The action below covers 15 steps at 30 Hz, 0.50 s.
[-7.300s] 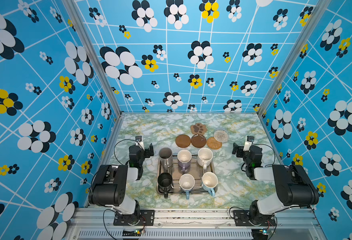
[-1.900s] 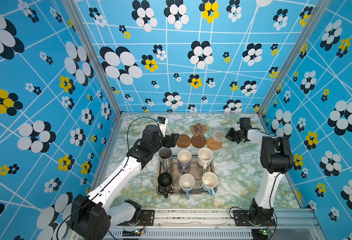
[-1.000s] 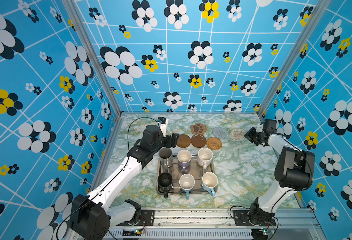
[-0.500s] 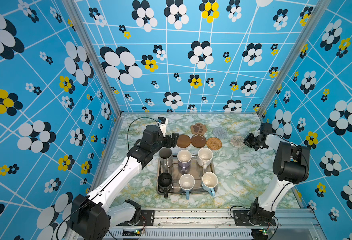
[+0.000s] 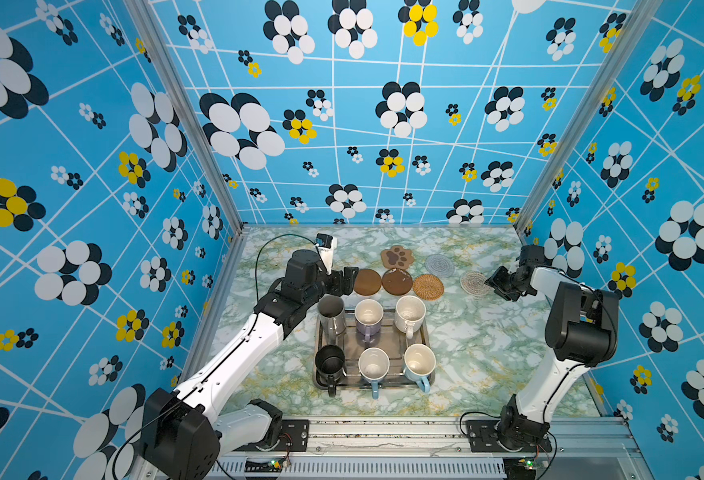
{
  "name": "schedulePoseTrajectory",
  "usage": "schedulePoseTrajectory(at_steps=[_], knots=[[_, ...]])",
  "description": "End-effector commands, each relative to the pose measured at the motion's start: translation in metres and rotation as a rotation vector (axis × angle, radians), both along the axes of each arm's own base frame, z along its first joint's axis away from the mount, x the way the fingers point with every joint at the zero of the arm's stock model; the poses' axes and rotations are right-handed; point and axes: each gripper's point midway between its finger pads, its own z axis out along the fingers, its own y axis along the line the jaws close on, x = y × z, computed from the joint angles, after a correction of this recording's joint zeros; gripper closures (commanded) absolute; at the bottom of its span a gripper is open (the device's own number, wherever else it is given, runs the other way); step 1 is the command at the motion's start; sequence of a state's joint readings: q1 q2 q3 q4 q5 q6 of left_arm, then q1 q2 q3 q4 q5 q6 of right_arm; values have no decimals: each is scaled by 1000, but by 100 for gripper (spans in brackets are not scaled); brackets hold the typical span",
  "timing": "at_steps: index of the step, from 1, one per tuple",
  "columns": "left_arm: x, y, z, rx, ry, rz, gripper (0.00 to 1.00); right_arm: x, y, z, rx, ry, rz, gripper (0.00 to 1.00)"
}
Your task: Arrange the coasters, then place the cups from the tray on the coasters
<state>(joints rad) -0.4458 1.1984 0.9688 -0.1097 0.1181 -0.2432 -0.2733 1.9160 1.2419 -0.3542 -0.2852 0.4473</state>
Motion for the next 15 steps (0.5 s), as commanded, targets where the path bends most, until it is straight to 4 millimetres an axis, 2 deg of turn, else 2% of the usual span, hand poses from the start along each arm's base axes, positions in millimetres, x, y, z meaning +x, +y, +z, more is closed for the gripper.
schedulePoseTrajectory(at_steps=[1, 4, 7, 12, 15], knots=[[0, -2, 5, 13, -7, -6, 15, -3, -3, 12, -24, 6, -6, 52], [3, -2, 10, 18, -3, 0, 15, -7, 0, 26, -15, -17, -13, 51], [8, -2, 17, 35, 11, 11, 15, -10, 10, 48, -12, -64, -12, 51], [24, -9, 24, 90, 63, 6, 14, -18, 47, 90, -21, -151, 36, 50], [39, -22, 14, 150, 138, -33, 14, -28, 71, 109, -16, -198, 64, 49]])
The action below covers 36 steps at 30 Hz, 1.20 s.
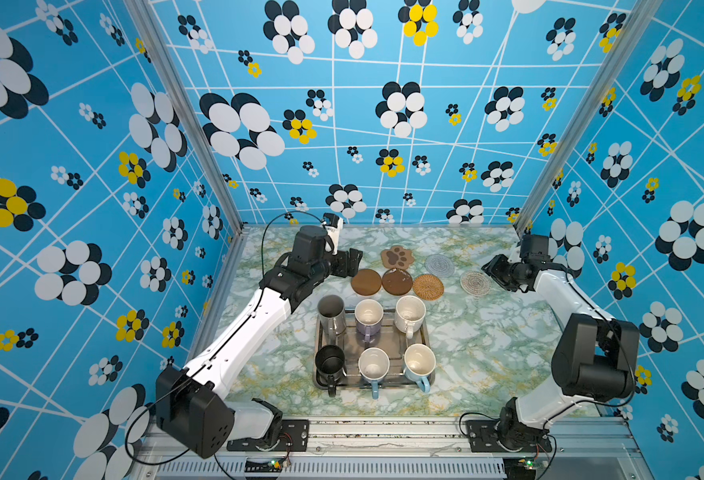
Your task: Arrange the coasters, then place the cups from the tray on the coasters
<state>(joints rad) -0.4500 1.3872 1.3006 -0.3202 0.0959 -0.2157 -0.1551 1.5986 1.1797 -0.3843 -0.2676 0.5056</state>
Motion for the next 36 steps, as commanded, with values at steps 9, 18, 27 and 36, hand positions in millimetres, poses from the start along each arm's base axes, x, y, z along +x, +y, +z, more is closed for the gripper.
schedulePoseTrajectory(at_steps=[9, 18, 27, 36], knots=[[49, -41, -105, 433, 387, -106, 18, -58, 56, 51, 26, -134, 34, 42], [64, -57, -170, 614, 475, -181, 15, -65, 64, 54, 48, -148, 33, 39], [70, -50, -206, 648, 534, -224, 14, -26, 81, 56, 37, -106, 72, 37], [67, -53, -232, 658, 570, -284, 13, 22, 97, 52, 93, -107, 134, 36]])
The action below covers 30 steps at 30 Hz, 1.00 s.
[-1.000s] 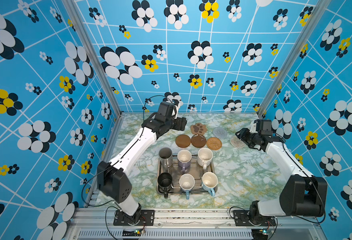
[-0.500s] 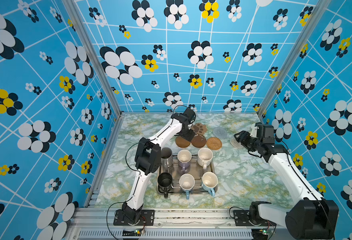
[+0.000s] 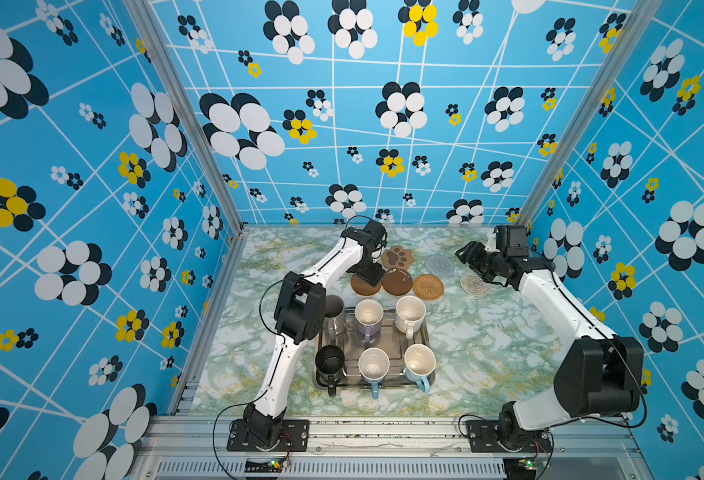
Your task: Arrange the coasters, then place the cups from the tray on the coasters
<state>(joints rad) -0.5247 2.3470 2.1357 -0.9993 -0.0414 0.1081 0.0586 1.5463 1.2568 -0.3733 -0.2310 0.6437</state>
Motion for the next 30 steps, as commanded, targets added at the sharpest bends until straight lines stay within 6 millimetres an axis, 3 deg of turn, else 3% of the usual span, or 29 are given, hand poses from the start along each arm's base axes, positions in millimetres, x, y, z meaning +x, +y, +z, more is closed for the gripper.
schedulePoseTrajectory(at_steps=[1, 6, 17, 30], knots=[[-3, -1, -12, 8, 39, -33, 13, 14, 14, -6, 39, 11, 60, 35], [-4, -4, -18, 1, 57, -7, 13, 22, 21, -23, 30, 48, 119, 35], [-11, -30, -30, 7, 61, -35, 12, 33, 39, -31, 86, 39, 217, 34], [0, -24, -47, 68, 39, 54, 12, 33, 42, -43, 119, 48, 252, 34]])
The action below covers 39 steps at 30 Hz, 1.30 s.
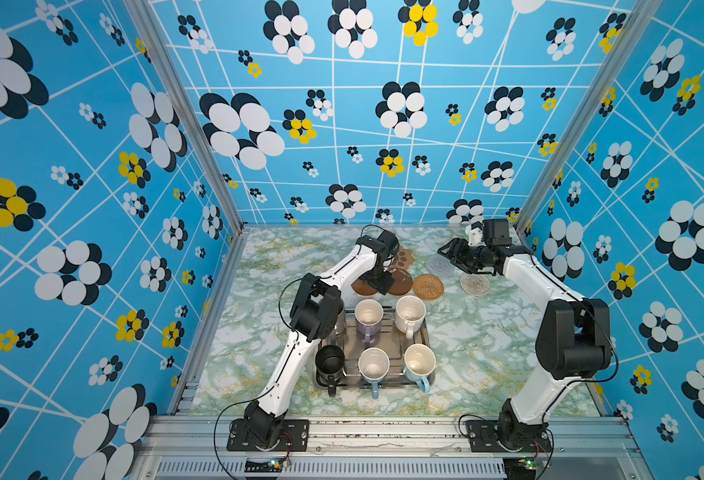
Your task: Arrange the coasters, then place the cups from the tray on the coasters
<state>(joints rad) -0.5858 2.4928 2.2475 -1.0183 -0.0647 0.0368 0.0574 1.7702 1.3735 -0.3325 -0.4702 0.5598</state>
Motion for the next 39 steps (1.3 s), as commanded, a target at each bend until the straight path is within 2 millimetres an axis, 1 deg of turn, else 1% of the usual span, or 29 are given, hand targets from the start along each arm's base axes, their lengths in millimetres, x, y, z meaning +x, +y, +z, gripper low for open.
schedulePoseTrajectory(at_steps=[1, 9, 14, 30, 39], knots=[[4, 8, -8, 47, -4, 42, 12, 0, 2, -10, 10, 5, 30, 34], [9, 26, -20, 143, -26, 79, 12, -2, -1, -15, 24, 14, 23, 34], [12, 38, -24, 170, -25, 105, 14, -2, -1, -18, 32, 17, 17, 34], [36, 100, -22, 220, -36, 237, 19, -2, 0, -19, 52, 23, 12, 34], [38, 125, -28, 196, 7, 318, 21, 0, 1, -16, 66, 22, 5, 34]])
